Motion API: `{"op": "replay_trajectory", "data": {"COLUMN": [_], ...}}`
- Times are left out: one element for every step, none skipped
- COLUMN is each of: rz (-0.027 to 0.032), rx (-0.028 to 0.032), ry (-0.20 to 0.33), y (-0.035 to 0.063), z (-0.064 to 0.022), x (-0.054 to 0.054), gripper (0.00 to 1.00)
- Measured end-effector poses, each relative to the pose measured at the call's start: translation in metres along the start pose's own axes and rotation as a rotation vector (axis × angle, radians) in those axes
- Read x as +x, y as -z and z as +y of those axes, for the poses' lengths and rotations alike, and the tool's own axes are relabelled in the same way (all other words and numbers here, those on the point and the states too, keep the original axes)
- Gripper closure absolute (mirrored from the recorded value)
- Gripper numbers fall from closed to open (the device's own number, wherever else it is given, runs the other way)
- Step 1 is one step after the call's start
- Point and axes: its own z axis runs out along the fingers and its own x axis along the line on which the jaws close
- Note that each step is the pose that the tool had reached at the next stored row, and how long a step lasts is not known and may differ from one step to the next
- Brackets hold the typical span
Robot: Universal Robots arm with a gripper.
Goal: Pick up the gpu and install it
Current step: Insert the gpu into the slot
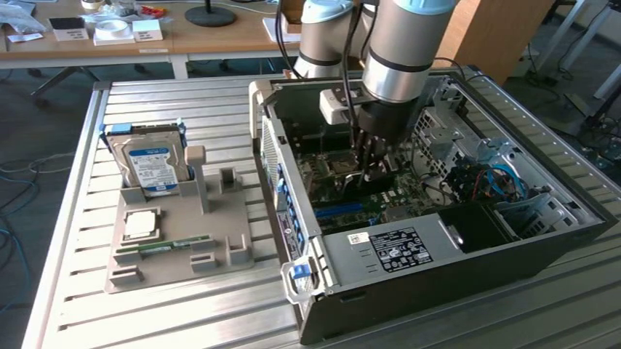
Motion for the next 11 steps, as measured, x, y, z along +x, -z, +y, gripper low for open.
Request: {"op": "replay_trajectory", "data": {"rz": [0.0,0.0,0.0,0.0,0.0,-0.0001,-0.0002,-0.0002,-0.0003,-0.0001,-0.0001], "rx": [0.0,0.0001,0.0001,0.0,0.0001,0.0,0.0001,0.0001,0.0001,0.0,0.0001], "ry": [0.0,0.0,0.0,0.0,0.0,0.0,0.0,0.0,0.0,0.0,0.0], "y": [-0.0004,-0.0007,-0.001,-0.0012,-0.0013,-0.0015,-0.0017,-0.0018,-0.002,-0.002,-0.0021], "z": [0.0011,0.0021,0.0028,0.0035,0.004,0.0046,0.0053,0.0061,0.007,0.008,0.0088], "x": [0.0,0.0,0.0,0.0,0.0,0.0,-0.0001,-0.0001,-0.0001,0.0,0.0], "gripper": [0.73,0.73,0.73,0.73,0.73,0.73,0.73,0.73,0.73,0.73,0.73]}}
